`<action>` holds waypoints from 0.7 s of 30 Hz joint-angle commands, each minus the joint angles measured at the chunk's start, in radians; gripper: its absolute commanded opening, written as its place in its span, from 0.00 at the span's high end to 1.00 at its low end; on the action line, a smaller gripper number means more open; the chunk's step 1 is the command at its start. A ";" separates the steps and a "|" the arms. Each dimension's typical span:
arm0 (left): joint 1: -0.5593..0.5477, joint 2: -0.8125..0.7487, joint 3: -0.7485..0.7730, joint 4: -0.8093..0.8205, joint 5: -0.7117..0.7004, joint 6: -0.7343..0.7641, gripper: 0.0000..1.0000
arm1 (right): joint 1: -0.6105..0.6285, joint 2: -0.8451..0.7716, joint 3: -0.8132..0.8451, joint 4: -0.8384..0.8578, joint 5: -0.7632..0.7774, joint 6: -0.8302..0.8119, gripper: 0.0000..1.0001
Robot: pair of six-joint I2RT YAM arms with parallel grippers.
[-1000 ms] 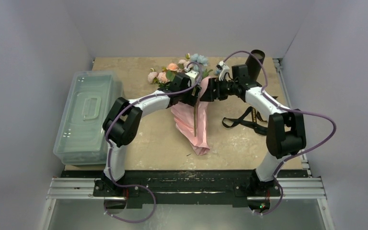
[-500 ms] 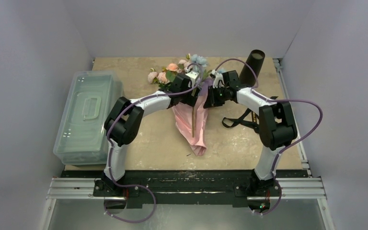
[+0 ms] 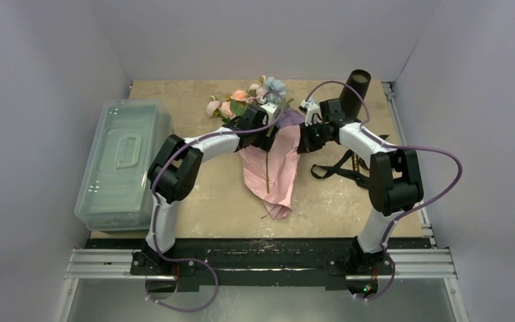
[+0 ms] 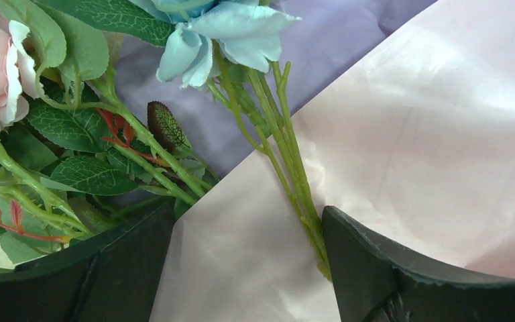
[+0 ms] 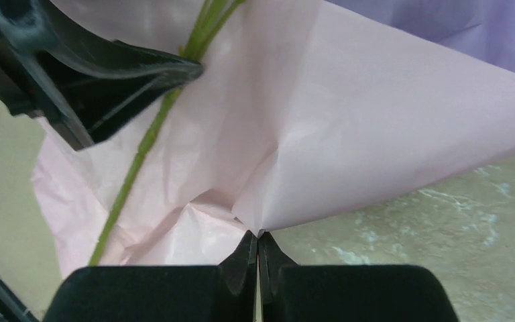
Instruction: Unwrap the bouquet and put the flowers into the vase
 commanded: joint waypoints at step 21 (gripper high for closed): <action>0.113 -0.021 0.136 -0.152 0.226 -0.041 0.17 | 0.165 -0.547 -0.257 0.066 -0.175 -0.508 0.18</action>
